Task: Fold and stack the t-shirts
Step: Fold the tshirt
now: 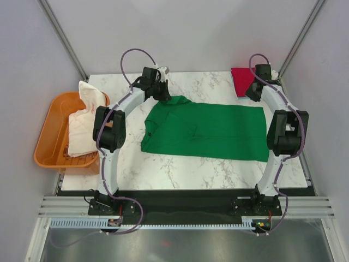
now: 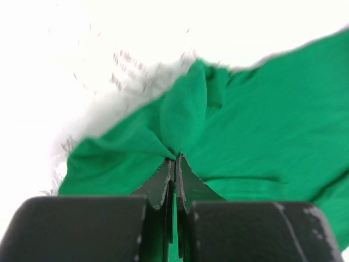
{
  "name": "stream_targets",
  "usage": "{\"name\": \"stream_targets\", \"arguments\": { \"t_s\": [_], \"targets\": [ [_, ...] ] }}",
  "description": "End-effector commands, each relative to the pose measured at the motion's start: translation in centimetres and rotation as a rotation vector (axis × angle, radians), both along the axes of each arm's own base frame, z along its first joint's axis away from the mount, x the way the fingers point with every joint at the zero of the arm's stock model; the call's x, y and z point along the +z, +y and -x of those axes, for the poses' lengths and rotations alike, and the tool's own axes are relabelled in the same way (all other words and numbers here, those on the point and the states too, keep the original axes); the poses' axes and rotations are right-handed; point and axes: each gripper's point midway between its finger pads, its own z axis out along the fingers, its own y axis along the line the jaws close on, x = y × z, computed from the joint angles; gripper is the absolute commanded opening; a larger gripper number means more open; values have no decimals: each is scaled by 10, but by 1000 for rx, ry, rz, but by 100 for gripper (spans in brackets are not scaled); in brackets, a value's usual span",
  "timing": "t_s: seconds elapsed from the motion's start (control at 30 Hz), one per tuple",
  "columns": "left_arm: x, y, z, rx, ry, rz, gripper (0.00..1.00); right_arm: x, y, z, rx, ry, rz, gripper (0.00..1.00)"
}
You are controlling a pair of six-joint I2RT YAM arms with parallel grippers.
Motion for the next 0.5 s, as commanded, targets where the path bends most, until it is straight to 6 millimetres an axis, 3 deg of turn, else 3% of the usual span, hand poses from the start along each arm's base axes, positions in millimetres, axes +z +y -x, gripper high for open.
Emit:
{"name": "stream_targets", "arguments": {
  "t_s": [0.0, 0.2, 0.33, 0.47],
  "targets": [
    [41, -9, -5, 21, 22, 121, 2, -15, -36, 4, -67, 68, 36, 34],
    [52, 4, -6, 60, 78, 200, 2, -40, -77, 7, -157, 135, 42, 34],
    [53, 3, -4, 48, 112, 239, 2, -56, -90, 7, -163, 163, 65, 34],
    [54, 3, 0, 38, 134, 263, 2, -61, -94, -7, -128, 119, 81, 34]
  ]
}}
